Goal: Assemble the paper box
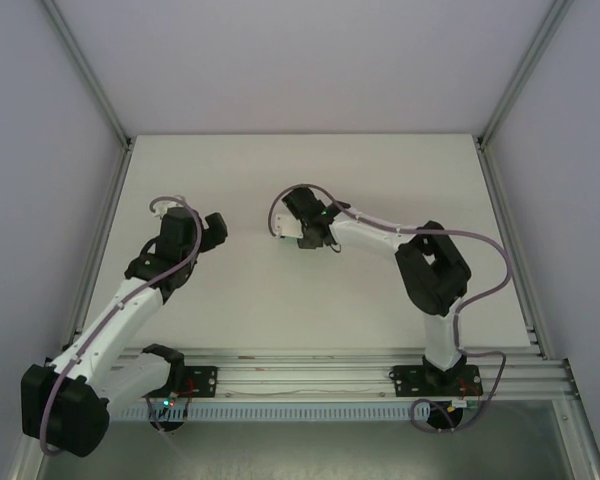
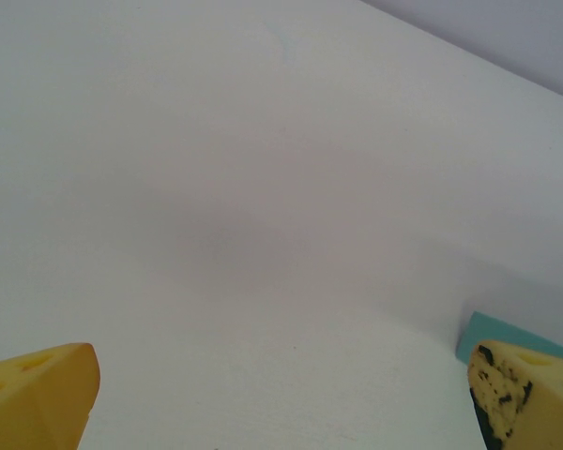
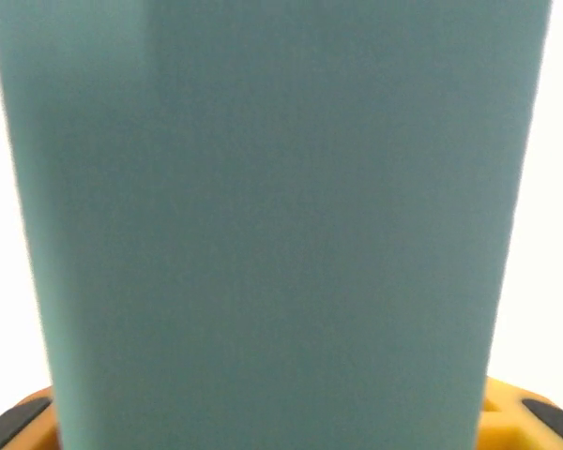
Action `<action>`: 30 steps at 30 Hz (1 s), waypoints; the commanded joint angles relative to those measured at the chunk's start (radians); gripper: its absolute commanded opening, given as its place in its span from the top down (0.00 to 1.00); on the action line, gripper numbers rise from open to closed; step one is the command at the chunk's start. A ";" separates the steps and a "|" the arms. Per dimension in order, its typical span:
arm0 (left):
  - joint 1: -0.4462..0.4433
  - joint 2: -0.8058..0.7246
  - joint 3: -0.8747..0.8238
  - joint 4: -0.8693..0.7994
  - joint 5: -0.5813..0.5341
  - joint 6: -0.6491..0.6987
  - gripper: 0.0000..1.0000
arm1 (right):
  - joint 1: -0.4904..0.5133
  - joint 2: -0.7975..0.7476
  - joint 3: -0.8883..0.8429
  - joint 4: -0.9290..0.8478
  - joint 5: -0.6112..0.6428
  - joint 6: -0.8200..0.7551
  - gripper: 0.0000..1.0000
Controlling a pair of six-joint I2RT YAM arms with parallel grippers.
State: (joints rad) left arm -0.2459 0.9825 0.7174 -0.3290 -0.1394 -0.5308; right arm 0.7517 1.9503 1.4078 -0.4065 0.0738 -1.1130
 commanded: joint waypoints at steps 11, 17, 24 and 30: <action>0.009 -0.047 -0.051 0.027 -0.074 -0.014 0.00 | 0.076 -0.195 -0.243 0.055 0.133 0.074 0.02; 0.010 -0.041 -0.042 0.070 -0.097 0.018 0.00 | 0.098 -0.429 -0.344 0.033 -0.012 0.149 0.00; 0.037 -0.012 -0.109 0.283 -0.167 0.190 0.00 | -0.031 -0.697 -0.489 0.231 -0.018 0.464 0.00; 0.156 0.092 -0.242 0.592 -0.123 0.311 0.00 | -0.353 -0.794 -0.719 0.516 0.051 0.863 0.00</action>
State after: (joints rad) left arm -0.1318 1.0458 0.5247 0.0624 -0.2726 -0.3237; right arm 0.4747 1.1610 0.7734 -0.0353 0.0711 -0.5026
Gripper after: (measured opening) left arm 0.998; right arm 0.999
